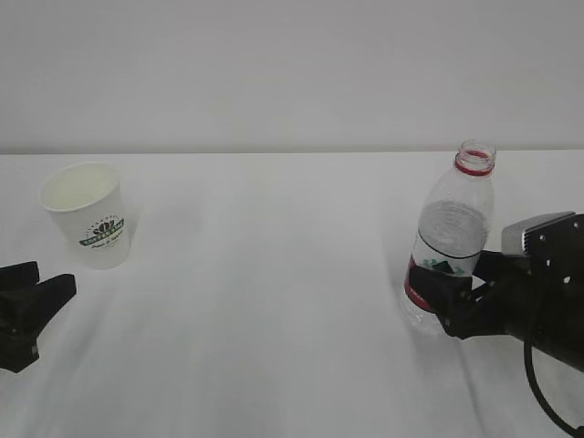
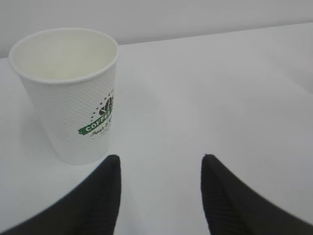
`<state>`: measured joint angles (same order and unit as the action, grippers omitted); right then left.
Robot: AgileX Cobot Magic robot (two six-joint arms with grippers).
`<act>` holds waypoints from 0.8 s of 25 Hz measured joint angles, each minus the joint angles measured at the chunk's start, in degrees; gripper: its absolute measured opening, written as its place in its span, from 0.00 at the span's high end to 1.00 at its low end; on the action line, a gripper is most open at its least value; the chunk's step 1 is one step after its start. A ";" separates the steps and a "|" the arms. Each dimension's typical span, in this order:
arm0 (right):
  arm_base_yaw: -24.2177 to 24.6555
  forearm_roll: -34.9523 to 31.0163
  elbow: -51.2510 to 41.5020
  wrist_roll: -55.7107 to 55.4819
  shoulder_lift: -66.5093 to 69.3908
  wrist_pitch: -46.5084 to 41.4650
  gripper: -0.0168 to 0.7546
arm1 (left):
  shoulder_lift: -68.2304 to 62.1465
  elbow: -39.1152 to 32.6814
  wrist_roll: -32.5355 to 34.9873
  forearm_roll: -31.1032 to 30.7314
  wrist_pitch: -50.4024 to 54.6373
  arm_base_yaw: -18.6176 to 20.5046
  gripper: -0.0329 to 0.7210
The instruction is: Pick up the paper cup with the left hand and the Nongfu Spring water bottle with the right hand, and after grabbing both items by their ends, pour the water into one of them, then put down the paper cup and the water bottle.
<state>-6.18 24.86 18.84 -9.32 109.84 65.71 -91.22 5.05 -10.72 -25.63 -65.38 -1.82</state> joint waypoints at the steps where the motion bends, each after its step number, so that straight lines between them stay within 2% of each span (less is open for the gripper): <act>1: 0.00 0.03 0.30 0.00 0.25 0.00 0.11 | 0.00 0.00 0.00 0.00 0.00 0.00 0.44; 20: 0.00 0.66 3.63 0.00 1.61 0.00 0.14 | 0.00 0.00 0.00 0.00 0.00 0.00 0.44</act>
<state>-6.18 25.53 22.47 -9.32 111.45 65.71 -91.22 5.05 -10.72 -25.63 -65.38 -1.82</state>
